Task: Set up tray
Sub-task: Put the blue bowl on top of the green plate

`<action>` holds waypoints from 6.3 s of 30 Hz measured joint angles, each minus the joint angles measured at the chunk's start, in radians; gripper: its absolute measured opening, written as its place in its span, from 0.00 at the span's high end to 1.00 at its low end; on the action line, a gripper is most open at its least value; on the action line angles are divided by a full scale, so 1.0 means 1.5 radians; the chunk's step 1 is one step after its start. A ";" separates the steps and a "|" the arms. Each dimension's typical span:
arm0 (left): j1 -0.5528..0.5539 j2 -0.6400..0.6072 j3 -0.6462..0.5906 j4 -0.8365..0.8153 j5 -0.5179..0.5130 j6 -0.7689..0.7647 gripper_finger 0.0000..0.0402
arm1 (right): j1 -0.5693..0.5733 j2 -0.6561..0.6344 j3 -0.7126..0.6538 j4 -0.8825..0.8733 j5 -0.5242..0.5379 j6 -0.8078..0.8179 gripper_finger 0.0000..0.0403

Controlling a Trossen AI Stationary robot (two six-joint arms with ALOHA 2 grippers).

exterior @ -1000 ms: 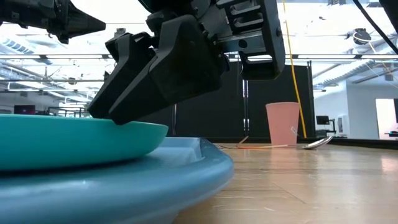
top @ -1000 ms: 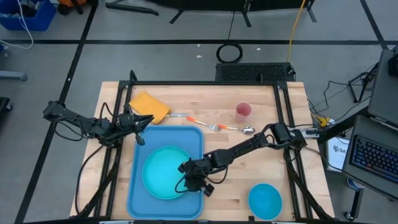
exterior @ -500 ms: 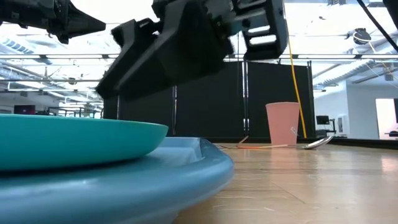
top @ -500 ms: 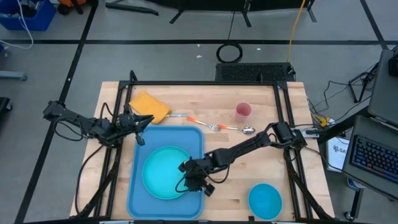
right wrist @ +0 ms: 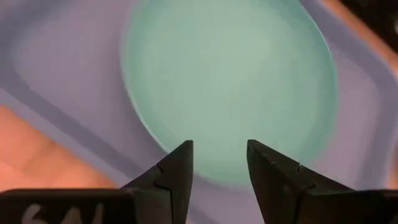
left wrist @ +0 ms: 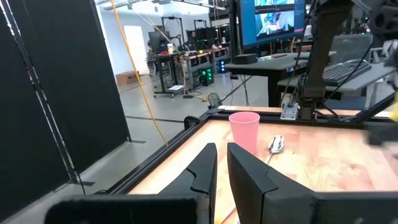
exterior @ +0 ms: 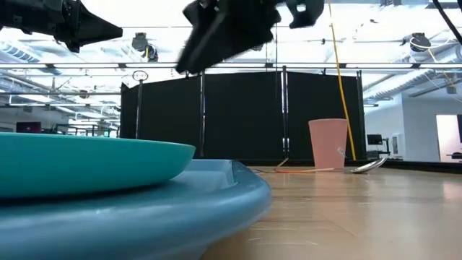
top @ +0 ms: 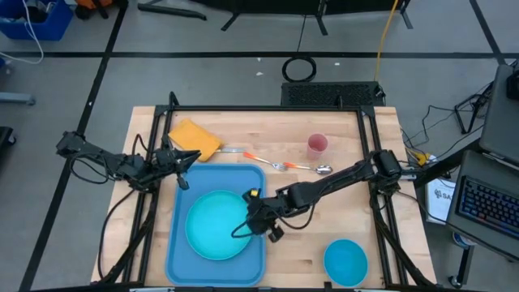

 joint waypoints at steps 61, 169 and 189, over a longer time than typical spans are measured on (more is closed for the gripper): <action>0.000 0.000 0.000 0.052 0.003 -0.027 0.89 | 0.150 -0.180 -0.094 -0.432 -0.100 0.866 0.65; 0.000 0.000 0.000 0.028 0.094 0.079 0.89 | 0.117 -0.324 -0.274 -0.282 0.057 0.917 1.00; 0.000 0.000 0.000 0.001 0.093 0.031 0.89 | -0.062 -0.241 -0.261 -0.084 -0.057 0.684 1.00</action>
